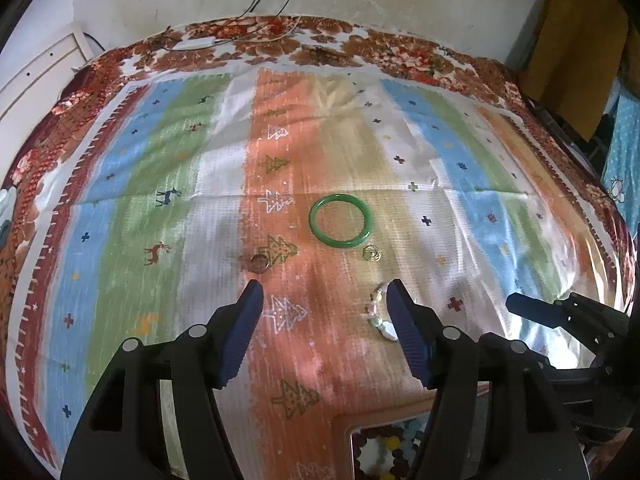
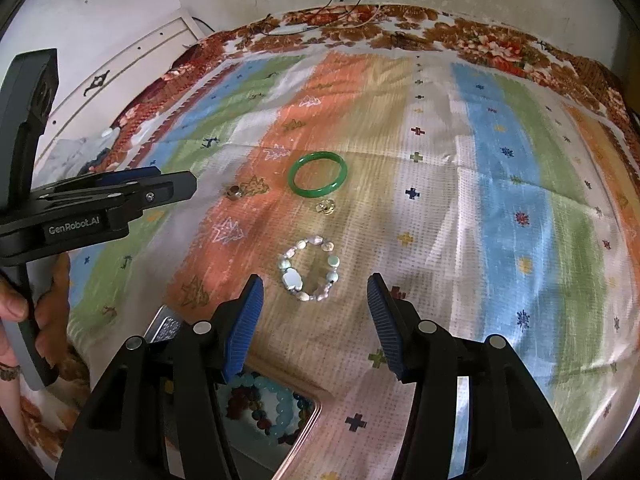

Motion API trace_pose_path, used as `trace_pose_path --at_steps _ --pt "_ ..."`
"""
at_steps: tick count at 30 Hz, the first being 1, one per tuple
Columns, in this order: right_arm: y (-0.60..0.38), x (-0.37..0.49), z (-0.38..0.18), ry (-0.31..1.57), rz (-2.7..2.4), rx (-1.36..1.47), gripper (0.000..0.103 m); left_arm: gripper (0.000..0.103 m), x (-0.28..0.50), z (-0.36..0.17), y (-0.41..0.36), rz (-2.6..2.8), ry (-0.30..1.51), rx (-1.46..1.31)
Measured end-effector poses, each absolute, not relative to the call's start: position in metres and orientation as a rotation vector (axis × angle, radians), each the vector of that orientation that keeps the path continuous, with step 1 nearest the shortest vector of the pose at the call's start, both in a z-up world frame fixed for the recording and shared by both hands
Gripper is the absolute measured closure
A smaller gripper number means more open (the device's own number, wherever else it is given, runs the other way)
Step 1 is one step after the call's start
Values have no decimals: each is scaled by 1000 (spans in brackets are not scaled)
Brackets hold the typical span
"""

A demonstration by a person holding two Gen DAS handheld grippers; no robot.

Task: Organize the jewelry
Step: 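Move left tool to green jade bangle while right tool approaches white pearl bracelet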

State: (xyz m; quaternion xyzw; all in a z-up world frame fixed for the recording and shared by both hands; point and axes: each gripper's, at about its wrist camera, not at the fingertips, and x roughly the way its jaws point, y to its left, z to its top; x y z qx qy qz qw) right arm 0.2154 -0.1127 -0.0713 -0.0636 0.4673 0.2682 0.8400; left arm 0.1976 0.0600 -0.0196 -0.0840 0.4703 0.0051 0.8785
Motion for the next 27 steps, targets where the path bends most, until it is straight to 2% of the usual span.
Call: trace_pose_path --at_steps 27 --pt "-92 259 -104 1094 579 -162 49 39 268 -62 73 8 1081 -218"
